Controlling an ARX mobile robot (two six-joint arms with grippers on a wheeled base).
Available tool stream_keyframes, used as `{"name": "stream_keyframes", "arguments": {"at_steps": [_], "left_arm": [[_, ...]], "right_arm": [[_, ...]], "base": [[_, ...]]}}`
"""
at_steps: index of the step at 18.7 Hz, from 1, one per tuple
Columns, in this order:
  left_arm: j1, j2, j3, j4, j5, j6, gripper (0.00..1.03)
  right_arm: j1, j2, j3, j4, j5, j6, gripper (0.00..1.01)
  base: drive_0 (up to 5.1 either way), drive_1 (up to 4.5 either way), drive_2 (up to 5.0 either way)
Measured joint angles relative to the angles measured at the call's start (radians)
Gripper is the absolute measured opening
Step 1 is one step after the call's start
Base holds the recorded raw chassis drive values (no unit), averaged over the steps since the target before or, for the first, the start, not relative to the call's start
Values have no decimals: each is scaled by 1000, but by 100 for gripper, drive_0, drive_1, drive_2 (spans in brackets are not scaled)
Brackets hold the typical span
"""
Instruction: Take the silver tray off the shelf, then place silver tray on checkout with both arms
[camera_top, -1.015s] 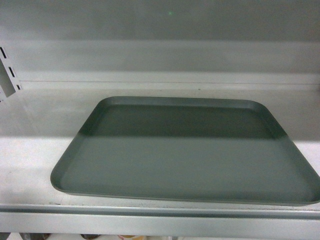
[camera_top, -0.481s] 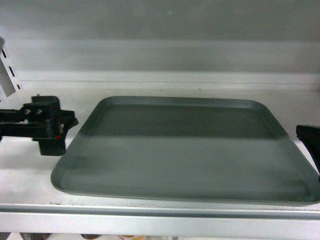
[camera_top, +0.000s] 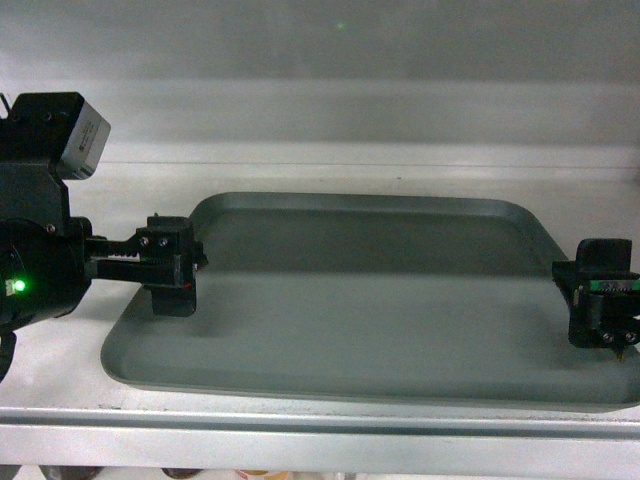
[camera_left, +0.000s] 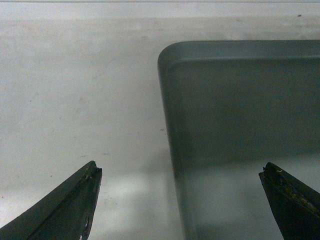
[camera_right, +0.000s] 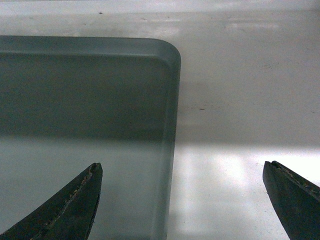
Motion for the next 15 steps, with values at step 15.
{"name": "stream_keyframes", "arguments": {"at_steps": [15], "left_arm": [[2,129,24,75,-1,10,98]], "right_arm": [[21,195,130,-15,42,51,98]], "base": [[0,0,0]]}}
